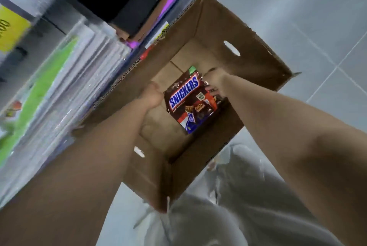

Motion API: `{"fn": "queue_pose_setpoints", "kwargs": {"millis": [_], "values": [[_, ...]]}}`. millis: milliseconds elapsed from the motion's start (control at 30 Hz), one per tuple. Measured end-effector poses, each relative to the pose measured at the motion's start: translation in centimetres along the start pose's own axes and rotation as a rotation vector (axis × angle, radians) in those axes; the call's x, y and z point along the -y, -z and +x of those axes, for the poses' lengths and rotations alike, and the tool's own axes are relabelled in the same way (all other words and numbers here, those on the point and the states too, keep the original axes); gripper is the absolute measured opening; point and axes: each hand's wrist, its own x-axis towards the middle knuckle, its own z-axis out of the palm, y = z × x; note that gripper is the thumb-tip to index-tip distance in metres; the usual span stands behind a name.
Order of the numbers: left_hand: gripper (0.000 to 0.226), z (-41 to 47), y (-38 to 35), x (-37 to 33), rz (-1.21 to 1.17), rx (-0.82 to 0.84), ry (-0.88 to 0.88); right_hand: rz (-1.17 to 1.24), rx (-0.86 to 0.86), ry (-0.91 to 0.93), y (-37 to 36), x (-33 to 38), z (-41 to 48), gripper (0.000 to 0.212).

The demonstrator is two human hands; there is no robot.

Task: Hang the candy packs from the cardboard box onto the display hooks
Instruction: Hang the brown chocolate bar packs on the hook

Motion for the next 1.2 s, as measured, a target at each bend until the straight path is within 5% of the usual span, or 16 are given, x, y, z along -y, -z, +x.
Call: {"fn": "queue_pose_setpoints", "kwargs": {"millis": [333, 533, 700, 867, 1000, 1133, 1200], "values": [[0.050, 6.3, -3.2, 3.6, -0.068, 0.009, 0.035, -0.216, -0.190, 0.113, -4.9, -2.8, 9.8, 0.035], [0.060, 2.6, -1.3, 2.9, -0.103, -0.002, 0.002, -0.049, 0.012, 0.163, -3.4, -2.8, 5.6, 0.032], [0.067, -7.8, 2.6, 0.0, -0.103, 0.005, -0.045, -0.267, 0.155, 0.316, -0.6, -0.9, -6.2, 0.028], [0.043, -21.9, 9.2, -3.0, -0.124, -0.043, -0.112, -0.296, 0.160, 0.451, 3.4, 4.6, -21.3, 0.007], [0.023, -33.5, 15.6, -4.3, -0.180, -0.292, -0.112, -0.232, 0.306, 0.549, 6.3, 9.3, -35.0, 0.026], [0.019, -43.6, 19.7, -4.6, -0.300, -0.505, -0.083, -0.195, 0.365, 0.624, 7.8, 12.1, -46.2, 0.001], [0.022, -48.7, 21.1, -4.0, -0.360, -0.600, -0.035, -0.274, 0.361, 0.686, 7.8, 12.8, -51.2, 0.012]]}}
